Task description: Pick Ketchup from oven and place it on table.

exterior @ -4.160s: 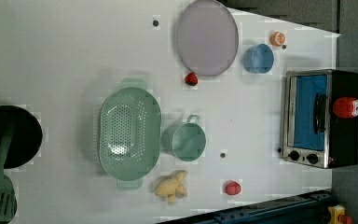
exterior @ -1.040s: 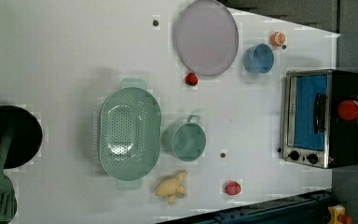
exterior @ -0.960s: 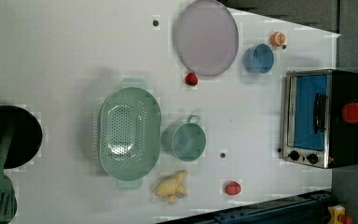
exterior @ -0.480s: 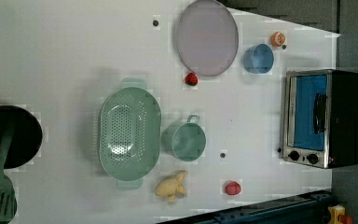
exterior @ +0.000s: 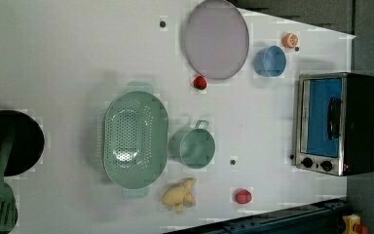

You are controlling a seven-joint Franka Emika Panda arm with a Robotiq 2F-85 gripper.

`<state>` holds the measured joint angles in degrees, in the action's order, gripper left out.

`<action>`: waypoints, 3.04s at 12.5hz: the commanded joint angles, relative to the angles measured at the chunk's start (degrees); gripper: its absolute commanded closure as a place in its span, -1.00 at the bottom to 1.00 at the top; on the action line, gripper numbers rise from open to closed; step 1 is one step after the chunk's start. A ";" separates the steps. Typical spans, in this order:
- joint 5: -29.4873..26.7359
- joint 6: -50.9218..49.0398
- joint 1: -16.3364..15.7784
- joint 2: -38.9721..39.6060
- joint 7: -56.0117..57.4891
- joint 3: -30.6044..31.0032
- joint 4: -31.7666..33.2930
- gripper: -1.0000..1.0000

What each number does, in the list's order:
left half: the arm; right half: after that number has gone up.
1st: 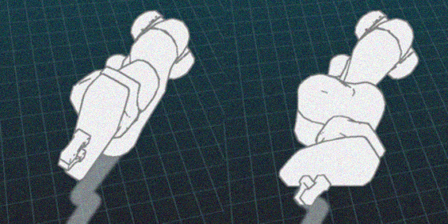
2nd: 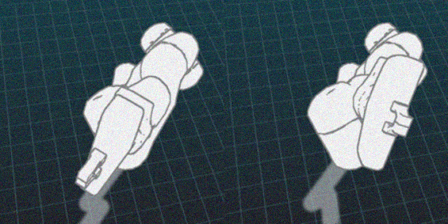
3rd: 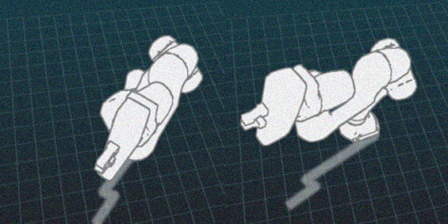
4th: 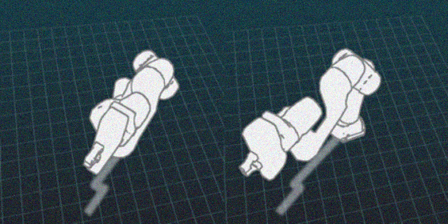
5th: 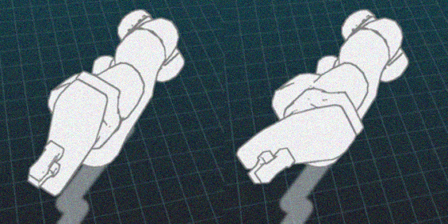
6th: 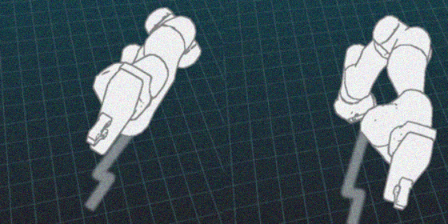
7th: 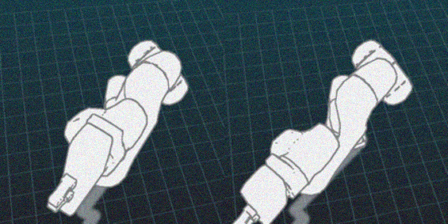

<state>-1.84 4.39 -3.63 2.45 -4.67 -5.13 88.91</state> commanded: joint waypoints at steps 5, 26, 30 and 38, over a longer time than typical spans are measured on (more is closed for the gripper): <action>1.04 6.45 -0.97 2.50 -0.47 2.33 15.81 -0.26; 1.09 46.17 -0.73 12.96 -3.48 0.04 40.99 -1.00; 1.14 38.82 -0.73 3.60 -4.66 0.03 35.11 -1.00; 1.27 1.15 -0.68 -5.19 -4.64 -0.02 11.55 -1.00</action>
<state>-0.54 7.03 -4.10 -3.92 -7.34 -4.38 99.48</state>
